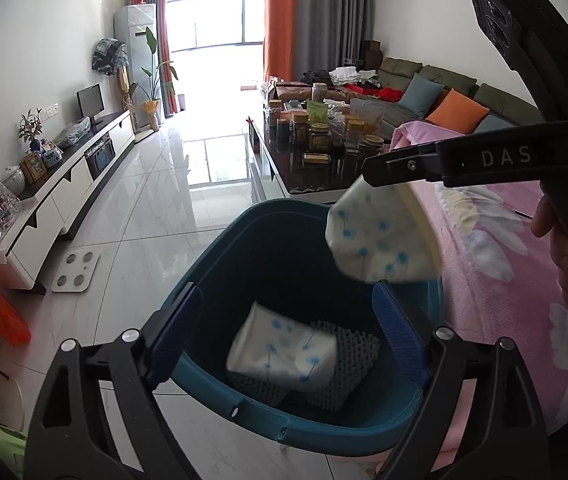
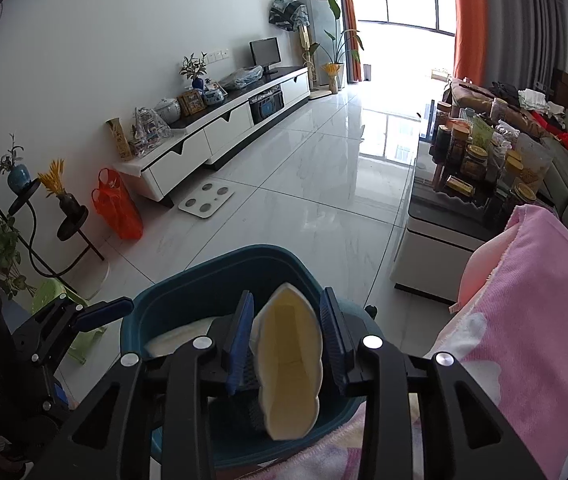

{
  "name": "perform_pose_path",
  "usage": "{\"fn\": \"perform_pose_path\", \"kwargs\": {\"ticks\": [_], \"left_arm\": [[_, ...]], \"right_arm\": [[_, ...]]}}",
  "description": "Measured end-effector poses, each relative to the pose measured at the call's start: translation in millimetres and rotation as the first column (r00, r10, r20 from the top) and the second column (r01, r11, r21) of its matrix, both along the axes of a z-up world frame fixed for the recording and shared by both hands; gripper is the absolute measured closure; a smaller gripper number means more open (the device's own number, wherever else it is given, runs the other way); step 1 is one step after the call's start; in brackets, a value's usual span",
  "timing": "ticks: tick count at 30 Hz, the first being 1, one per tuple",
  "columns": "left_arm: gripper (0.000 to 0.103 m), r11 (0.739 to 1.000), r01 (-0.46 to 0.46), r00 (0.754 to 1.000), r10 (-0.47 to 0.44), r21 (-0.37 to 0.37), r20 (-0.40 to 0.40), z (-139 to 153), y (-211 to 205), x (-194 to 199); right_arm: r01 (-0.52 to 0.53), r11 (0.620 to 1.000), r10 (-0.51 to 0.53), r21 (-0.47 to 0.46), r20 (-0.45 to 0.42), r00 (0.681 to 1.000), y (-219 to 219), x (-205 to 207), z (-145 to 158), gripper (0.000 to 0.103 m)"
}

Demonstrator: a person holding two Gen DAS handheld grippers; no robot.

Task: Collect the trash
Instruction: 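Carry both paper cups over the teal bin and open both tools, then return both open tools to the table trash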

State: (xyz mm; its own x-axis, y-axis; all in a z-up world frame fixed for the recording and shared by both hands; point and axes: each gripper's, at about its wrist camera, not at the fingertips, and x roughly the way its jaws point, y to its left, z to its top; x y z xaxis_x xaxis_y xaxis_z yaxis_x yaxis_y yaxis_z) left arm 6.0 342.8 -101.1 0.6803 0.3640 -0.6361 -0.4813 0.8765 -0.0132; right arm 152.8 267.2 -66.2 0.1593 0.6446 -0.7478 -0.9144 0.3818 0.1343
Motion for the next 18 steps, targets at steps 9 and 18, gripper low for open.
{"fn": "perform_pose_path", "kwargs": {"ticks": [9,18], "left_arm": [[0.010,0.999,-0.032,0.998,0.032,-0.002,0.061,19,4,-9],[0.006,0.999,-0.022,0.977,0.013,0.042,0.214,87,-29,-26]], "right_arm": [[0.051,0.995,-0.049,0.089,-0.022,0.999,-31,10,21,0.055],[0.072,0.973,-0.082,0.218,0.039,0.996,-89,-9,56,0.033]]}}
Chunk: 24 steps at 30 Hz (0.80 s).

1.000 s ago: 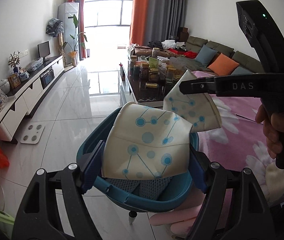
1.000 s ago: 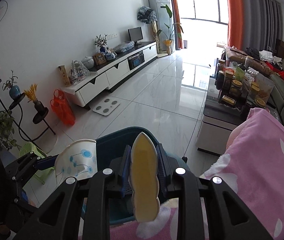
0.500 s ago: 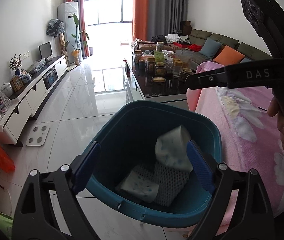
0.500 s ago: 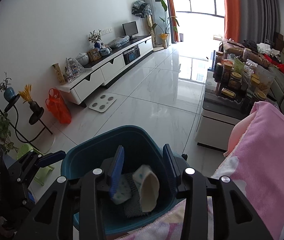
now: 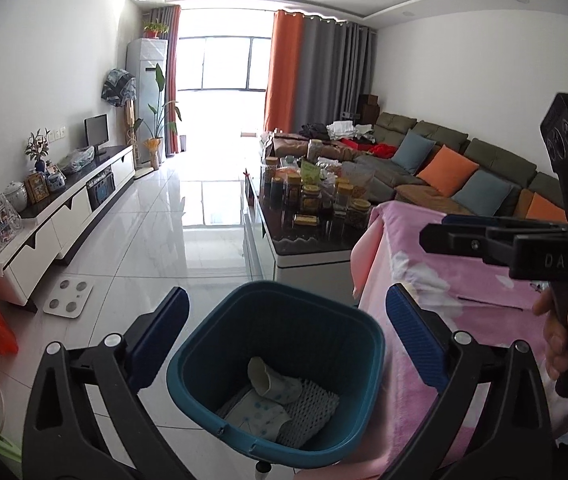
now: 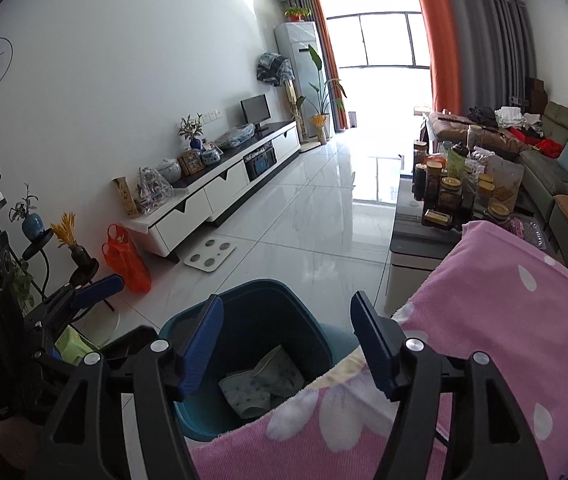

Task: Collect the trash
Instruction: 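Return both open tools to the table trash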

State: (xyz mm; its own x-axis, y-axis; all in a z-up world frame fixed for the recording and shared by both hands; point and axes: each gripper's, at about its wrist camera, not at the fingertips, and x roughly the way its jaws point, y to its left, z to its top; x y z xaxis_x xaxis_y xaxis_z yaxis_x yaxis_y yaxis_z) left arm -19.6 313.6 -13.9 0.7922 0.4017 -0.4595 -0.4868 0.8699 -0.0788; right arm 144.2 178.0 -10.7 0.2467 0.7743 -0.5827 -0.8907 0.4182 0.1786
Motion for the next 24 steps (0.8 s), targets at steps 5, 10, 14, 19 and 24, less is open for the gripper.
{"fn": "perform_pose_path", "kwargs": {"ticks": [5,10,14,19,24], "left_arm": [[0.006,0.999,0.007,0.997,-0.010,0.034,0.077,26,-24,-5],[0.006,0.999,0.009,0.991,-0.014,0.038,0.133,46,-46,-3],[0.006,0.998,0.038,0.986,-0.046,0.052,0.158,58,-67,3],[0.006,0.992,0.117,0.979,-0.124,0.058,0.160,64,-104,20],[0.006,0.974,0.223,0.962,-0.226,0.038,0.151,55,-148,41]], "right_arm": [[0.055,0.996,-0.060,0.068,0.066,0.996,-45,-11,16,0.015],[0.131,0.984,-0.148,0.121,0.143,0.979,-95,-21,27,0.007],[0.197,0.970,-0.220,0.143,0.166,0.961,-133,-26,29,0.007],[0.291,0.942,-0.319,0.166,0.179,0.931,-180,-29,25,0.007],[0.388,0.904,-0.421,0.179,0.224,0.879,-224,-38,19,0.007]]}}
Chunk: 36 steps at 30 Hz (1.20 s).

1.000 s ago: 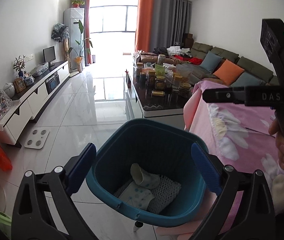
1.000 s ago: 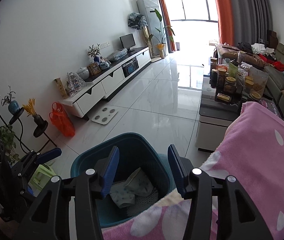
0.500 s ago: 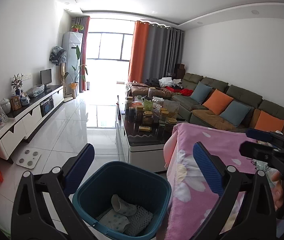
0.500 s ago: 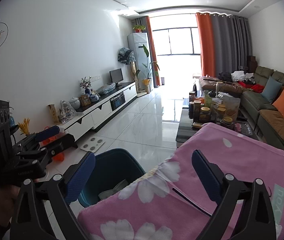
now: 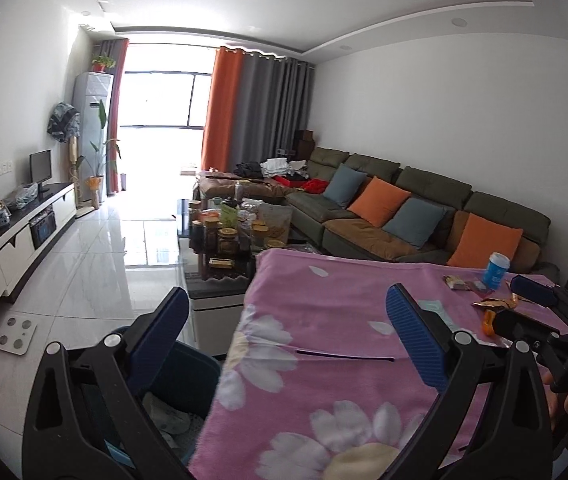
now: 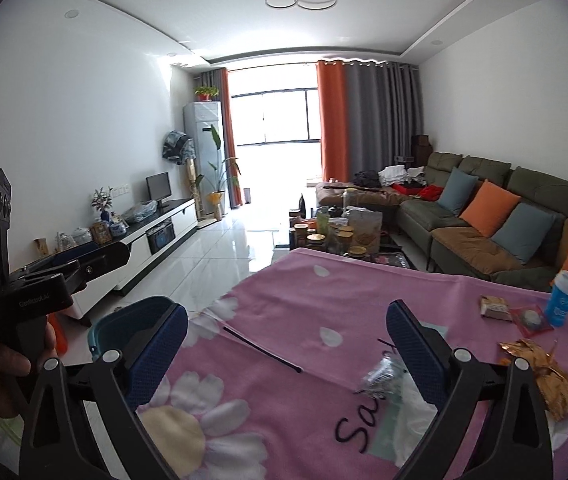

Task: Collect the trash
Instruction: 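Return both open tools to the table trash, then close right tool on green snack wrapper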

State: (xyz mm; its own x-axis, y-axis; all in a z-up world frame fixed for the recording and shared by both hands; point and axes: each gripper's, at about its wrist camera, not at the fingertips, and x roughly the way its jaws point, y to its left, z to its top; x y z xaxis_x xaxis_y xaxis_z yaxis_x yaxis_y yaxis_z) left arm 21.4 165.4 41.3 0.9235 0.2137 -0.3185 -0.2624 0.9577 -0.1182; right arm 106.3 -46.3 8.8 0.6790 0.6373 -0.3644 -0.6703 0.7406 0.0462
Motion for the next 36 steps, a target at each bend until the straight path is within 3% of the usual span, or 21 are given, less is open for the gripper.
{"fn": "perform_pose_path", "kwargs": {"ticks": [4,9,19,27,31,36], "left_arm": [[0.006,0.995,0.094,0.995,-0.095,-0.026,-0.023,-15,-35,15],[0.006,0.974,0.220,0.972,-0.223,-0.049,-0.075,-37,-83,37],[0.006,0.937,0.342,0.925,-0.348,-0.063,-0.153,-63,-134,71],[0.006,0.923,0.377,0.903,-0.385,-0.075,-0.192,-70,-140,88],[0.006,0.919,0.386,0.896,-0.395,-0.081,-0.203,-73,-141,95],[0.006,0.917,0.386,0.890,-0.398,-0.095,-0.222,-78,-140,104]], "right_arm": [[0.091,0.996,-0.091,0.000,0.009,0.996,-37,-8,-9,0.007],[0.207,0.978,-0.208,-0.015,-0.024,0.978,-85,-15,-24,0.007],[0.408,0.911,-0.412,-0.055,-0.115,0.904,-149,-3,-52,0.007],[0.418,0.901,-0.431,-0.114,-0.140,0.891,-148,32,-58,0.010],[0.395,0.903,-0.422,-0.170,-0.182,0.888,-138,53,-68,0.024],[0.363,0.900,-0.413,-0.242,-0.203,0.888,-127,65,-81,0.029]]}}
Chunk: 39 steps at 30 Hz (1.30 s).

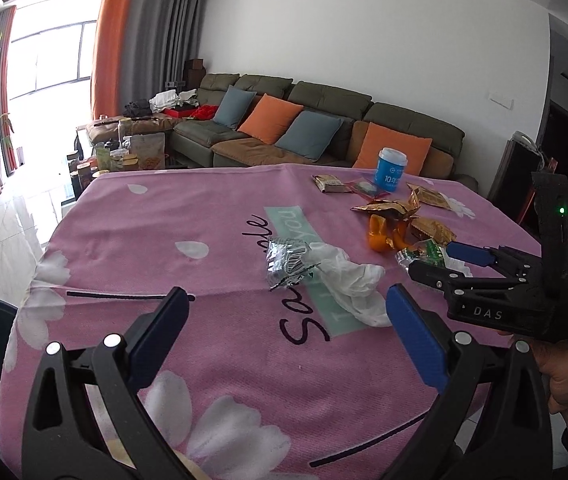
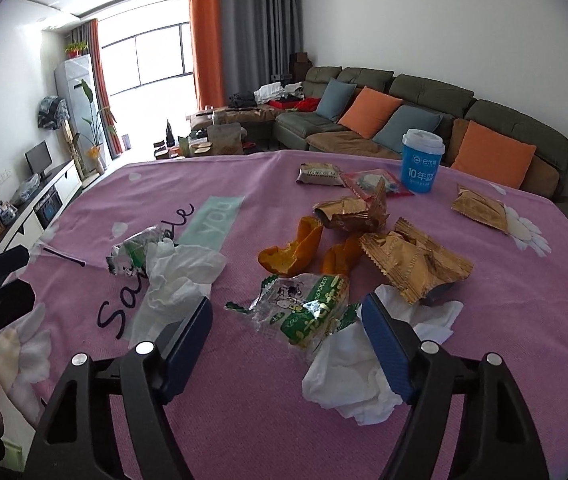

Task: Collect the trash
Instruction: 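Close right tool on green snack wrapper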

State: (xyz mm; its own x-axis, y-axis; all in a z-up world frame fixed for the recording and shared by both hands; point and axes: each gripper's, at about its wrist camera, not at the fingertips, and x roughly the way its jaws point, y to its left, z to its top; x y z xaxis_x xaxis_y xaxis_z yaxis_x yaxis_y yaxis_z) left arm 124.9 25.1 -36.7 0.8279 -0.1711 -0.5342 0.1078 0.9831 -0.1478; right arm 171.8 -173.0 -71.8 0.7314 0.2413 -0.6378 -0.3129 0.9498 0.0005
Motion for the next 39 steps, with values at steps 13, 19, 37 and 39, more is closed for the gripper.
{"fn": "perform_pose_path", "kwargs": {"ticks": [13,19,37,39], "left_arm": [[0.006,0.999,0.044,0.999,-0.044,-0.007,-0.031,-9,-7,30],[0.006,0.997,0.065,0.996,-0.067,-0.030,-0.067,-12,-11,48],[0.006,0.989,0.088,0.973,-0.111,-0.119,-0.204,-27,-15,97],[0.006,0.987,0.095,0.972,-0.120,-0.128,-0.204,-27,-16,99]], "right_arm": [[-0.015,0.993,0.013,-0.115,-0.019,1.000,15,12,-10,0.058],[-0.019,0.998,0.019,-0.067,-0.006,1.000,11,9,-4,0.076],[-0.044,0.989,0.039,0.140,0.033,0.999,-11,4,18,0.098],[-0.045,0.988,0.039,0.151,0.044,0.998,-13,2,22,0.098]]}}
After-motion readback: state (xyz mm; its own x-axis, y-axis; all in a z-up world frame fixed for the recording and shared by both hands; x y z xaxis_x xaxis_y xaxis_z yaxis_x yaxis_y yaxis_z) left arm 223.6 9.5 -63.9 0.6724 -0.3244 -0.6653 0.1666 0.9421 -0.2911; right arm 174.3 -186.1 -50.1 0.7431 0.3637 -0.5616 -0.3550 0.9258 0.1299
